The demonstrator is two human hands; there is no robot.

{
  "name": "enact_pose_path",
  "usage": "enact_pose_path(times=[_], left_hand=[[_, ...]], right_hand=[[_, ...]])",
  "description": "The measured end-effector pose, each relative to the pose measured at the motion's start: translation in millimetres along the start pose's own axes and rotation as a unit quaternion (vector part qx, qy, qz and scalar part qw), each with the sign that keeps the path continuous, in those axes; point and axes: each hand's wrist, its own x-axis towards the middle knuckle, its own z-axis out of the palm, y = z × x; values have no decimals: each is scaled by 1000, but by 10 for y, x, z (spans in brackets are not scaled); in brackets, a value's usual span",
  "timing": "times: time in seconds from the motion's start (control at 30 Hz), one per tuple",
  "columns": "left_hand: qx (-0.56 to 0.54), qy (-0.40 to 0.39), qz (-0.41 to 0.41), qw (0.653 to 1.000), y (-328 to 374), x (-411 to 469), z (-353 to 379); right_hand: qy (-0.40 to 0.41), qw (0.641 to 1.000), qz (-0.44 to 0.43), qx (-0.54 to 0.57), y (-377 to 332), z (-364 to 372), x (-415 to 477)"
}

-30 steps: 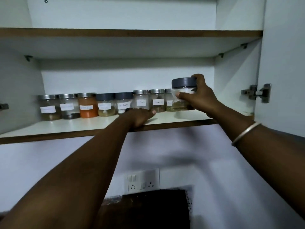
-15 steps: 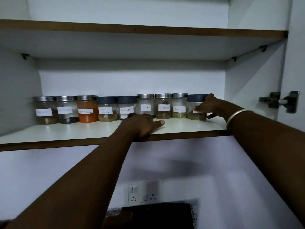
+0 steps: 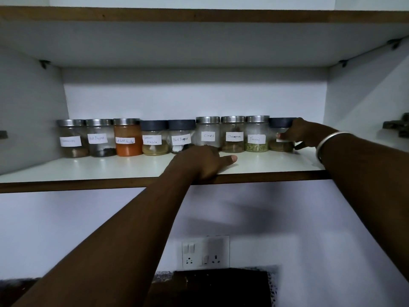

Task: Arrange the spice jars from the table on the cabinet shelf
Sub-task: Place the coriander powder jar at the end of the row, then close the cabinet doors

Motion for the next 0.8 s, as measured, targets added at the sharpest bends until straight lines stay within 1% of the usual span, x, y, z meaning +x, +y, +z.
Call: enact_pose_path(times=[0.13, 0.2, 0.3, 0.4, 0.47, 0.53, 0.63, 0.7, 0.77, 0.8], left_hand=[[-21, 2, -14, 1000, 18, -20, -2], [-23, 7, -8, 1000, 19, -25, -10], [-46, 25, -1, 999, -1, -53, -30], [-84, 64, -11, 994, -11, -72, -26], [-91, 90, -16, 992, -4, -85, -22], [-71, 104, -17, 992, 3, -92, -26], [-71, 135, -17, 988, 24, -155, -29], [-107, 157, -16, 982, 43, -213, -40], [-181, 183, -6, 966, 62, -331, -65], [-229, 197, 0, 953, 67, -413, -84]], right_hand=[[-8, 1000, 4, 2, 4, -1, 37], [-13, 1000, 11, 7, 17, 1, 58], [-60, 998, 34, -10, 28, 21, 29], [-117, 991, 57, -11, 2, 14, -44], [-140, 988, 57, -23, -51, 29, -176], [-163, 985, 50, -29, -158, 90, -361], [-194, 979, 28, -58, -444, 211, -829], [-206, 976, 6, -75, -642, 320, -1154], [-218, 971, -23, -92, -812, 453, -1505], [-217, 971, -46, -94, -882, 521, -1677]])
